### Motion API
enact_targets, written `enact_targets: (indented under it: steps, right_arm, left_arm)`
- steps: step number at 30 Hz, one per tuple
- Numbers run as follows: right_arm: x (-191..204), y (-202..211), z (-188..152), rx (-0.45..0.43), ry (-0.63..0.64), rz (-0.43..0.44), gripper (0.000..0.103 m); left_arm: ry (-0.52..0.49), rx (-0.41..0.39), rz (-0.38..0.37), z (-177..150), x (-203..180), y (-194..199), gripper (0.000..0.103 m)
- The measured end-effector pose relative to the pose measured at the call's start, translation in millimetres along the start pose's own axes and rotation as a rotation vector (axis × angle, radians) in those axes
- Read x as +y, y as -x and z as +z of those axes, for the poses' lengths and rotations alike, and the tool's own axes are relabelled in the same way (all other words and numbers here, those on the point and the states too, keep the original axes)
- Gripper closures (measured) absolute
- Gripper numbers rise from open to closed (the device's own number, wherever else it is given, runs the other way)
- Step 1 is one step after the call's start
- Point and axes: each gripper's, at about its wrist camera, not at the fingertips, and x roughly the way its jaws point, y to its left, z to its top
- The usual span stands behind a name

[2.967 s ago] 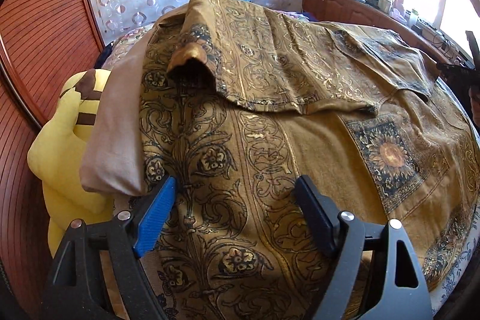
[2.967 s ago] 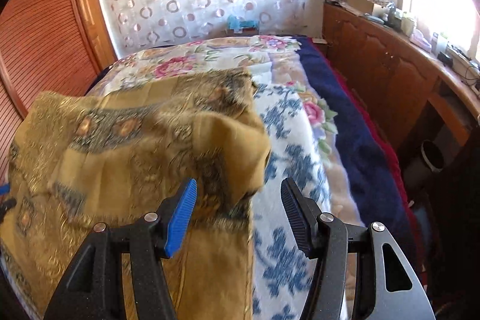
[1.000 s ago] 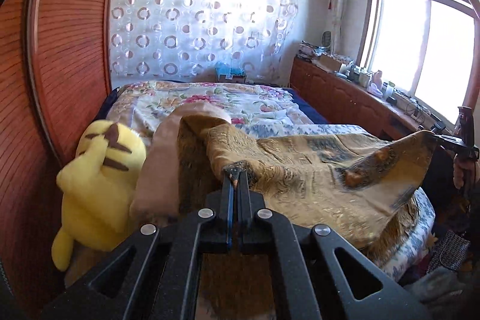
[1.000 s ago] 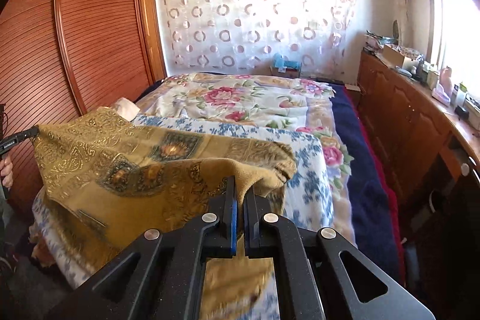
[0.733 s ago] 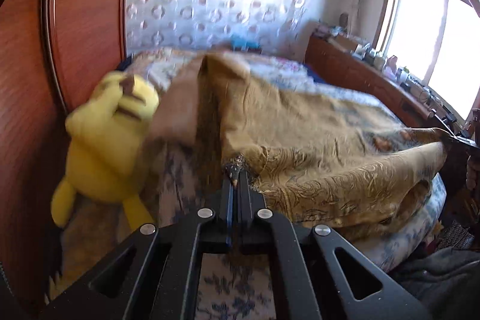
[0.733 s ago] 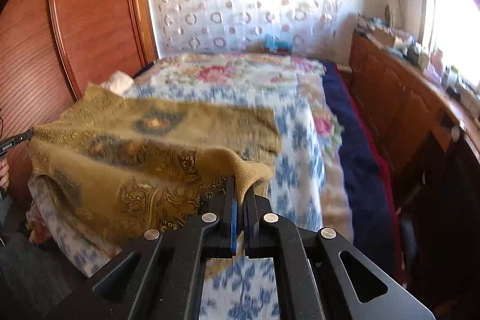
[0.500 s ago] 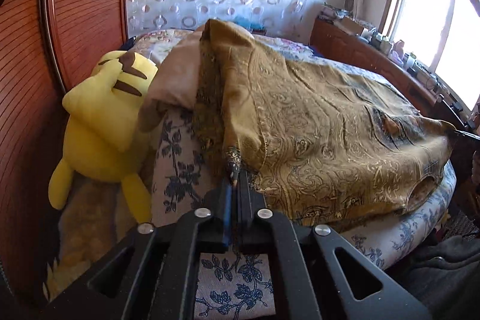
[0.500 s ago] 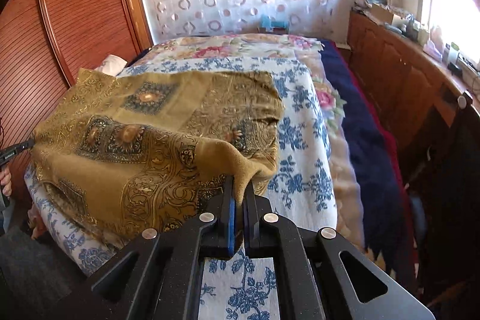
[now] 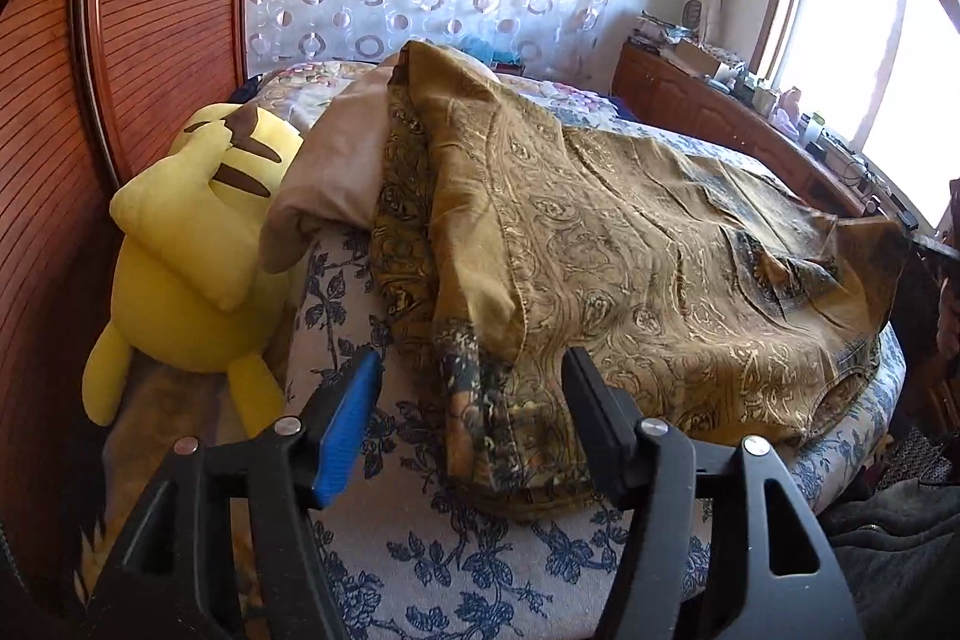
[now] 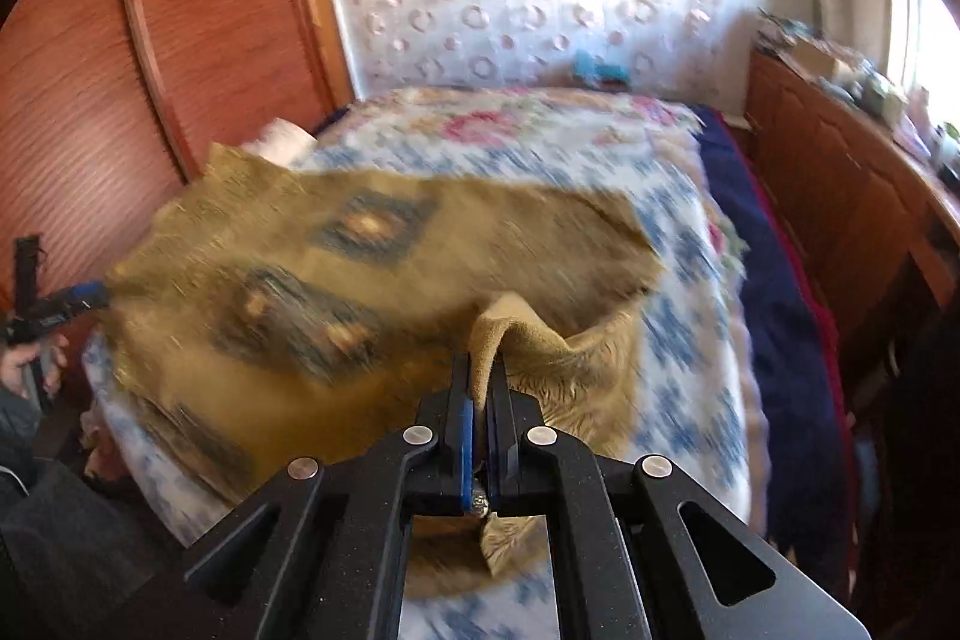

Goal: Fold small clothes

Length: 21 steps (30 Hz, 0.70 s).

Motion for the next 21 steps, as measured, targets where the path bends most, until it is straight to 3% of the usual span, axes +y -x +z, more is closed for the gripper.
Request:
enact_targets:
  steps: [5, 8, 12, 16, 21]
  right_arm:
    - [25, 15, 40, -0.141, 0.022, 0.067, 0.100]
    - [27, 29, 48, -0.198, 0.015, 0.032, 0.100]
    - [8, 28, 21, -0.123, -0.035, -0.043, 0.100]
    - [-9, 16, -25, 0.013, -0.076, -0.109, 0.100]
    - [-22, 3, -52, 0.094, -0.123, -0.137, 0.100]
  left_arm:
    - [0.002, -0.005, 0.020, 3, -2, -3, 0.039]
    - [0.006, -0.017, 0.041, 5, -2, -2, 0.039]
    - [0.026, -0.015, 0.050, 5, 1, -5, 0.039]
    - [0.041, -0.010, 0.053, 5, 2, -8, 0.039]
    - [0.040, -0.001, 0.066, 5, 1, -11, 0.039]
